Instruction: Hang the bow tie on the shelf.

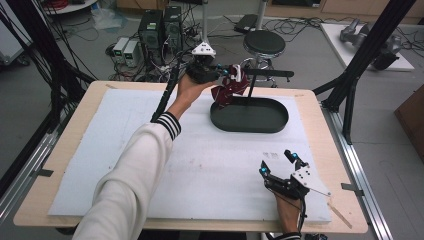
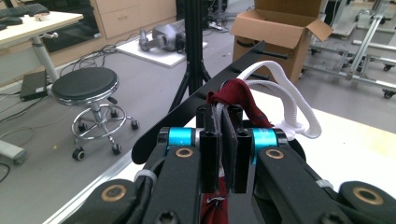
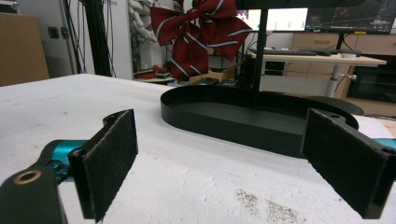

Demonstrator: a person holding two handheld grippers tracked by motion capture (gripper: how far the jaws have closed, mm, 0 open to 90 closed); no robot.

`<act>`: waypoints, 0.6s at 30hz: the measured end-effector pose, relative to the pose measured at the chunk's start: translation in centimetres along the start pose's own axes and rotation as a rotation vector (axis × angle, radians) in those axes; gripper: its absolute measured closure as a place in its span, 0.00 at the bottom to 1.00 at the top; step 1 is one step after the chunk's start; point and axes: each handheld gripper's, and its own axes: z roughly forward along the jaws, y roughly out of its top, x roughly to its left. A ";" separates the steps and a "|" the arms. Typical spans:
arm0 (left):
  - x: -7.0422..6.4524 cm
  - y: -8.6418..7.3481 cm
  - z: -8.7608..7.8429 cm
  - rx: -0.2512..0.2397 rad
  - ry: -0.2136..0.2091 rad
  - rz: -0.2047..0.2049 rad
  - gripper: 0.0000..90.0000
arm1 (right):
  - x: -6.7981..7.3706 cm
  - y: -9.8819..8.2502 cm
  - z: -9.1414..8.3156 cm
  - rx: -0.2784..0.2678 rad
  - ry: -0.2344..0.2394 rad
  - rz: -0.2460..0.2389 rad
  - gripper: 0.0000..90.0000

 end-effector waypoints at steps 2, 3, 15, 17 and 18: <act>0.0 0.2 0.4 0.003 0.004 0.007 0.95 | 0.0 0.0 0.0 0.000 0.000 -0.001 0.11; 0.0 0.4 0.6 -0.001 -0.002 0.006 0.95 | 0.0 0.0 0.0 -0.001 -0.001 0.000 0.11; 0.9 0.2 0.9 0.011 0.027 -0.007 0.95 | 0.0 0.0 0.0 -0.003 0.000 -0.005 0.11; 1.1 0.2 0.8 0.014 0.036 -0.004 0.95 | 0.0 0.0 0.0 -0.002 -0.001 -0.003 0.11; 1.2 0.1 0.8 0.016 0.041 -0.009 0.95 | 0.0 0.0 0.0 -0.002 -0.001 0.000 0.11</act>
